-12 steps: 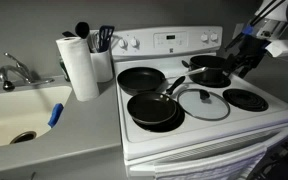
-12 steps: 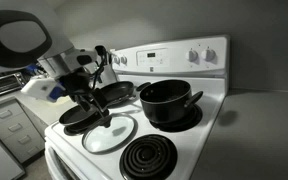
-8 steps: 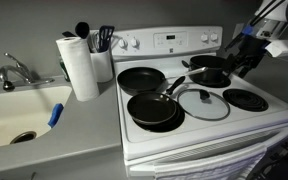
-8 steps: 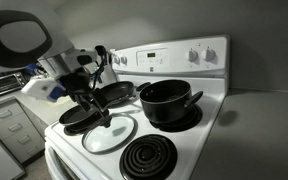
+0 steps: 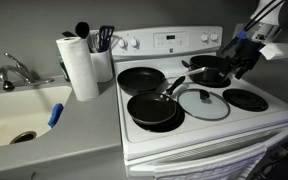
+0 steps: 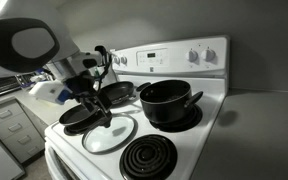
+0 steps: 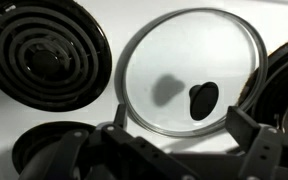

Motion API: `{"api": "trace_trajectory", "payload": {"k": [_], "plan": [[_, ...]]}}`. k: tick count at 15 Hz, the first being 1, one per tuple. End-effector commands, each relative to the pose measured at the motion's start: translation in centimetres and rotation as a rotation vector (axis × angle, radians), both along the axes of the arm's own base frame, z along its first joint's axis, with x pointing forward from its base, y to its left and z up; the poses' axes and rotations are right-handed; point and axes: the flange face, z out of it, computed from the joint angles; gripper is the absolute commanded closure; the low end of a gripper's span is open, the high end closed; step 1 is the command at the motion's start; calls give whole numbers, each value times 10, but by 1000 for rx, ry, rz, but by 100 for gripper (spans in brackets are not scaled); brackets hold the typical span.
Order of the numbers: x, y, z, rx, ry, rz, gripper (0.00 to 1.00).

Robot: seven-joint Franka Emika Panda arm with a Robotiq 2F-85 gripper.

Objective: Place the lid on the black pot

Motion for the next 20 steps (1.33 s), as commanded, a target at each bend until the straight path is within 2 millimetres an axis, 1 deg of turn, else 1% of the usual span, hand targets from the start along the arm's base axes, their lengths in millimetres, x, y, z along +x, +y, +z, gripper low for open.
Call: {"api": "trace_trajectory", "payload": {"k": [1, 2, 5, 9, 11, 15, 18, 20], "plan": [[13, 3, -13, -1, 31, 2, 0], [16, 5, -16, 2, 34, 5, 0], [31, 19, -28, 8, 49, -5, 0], [55, 41, -40, 19, 69, -21, 0], [63, 49, -45, 22, 111, -91, 0], [72, 58, -55, 60, 114, -273, 0], [74, 62, -64, 80, 130, -336, 0], [72, 65, -72, 64, 143, -334, 0]]}}
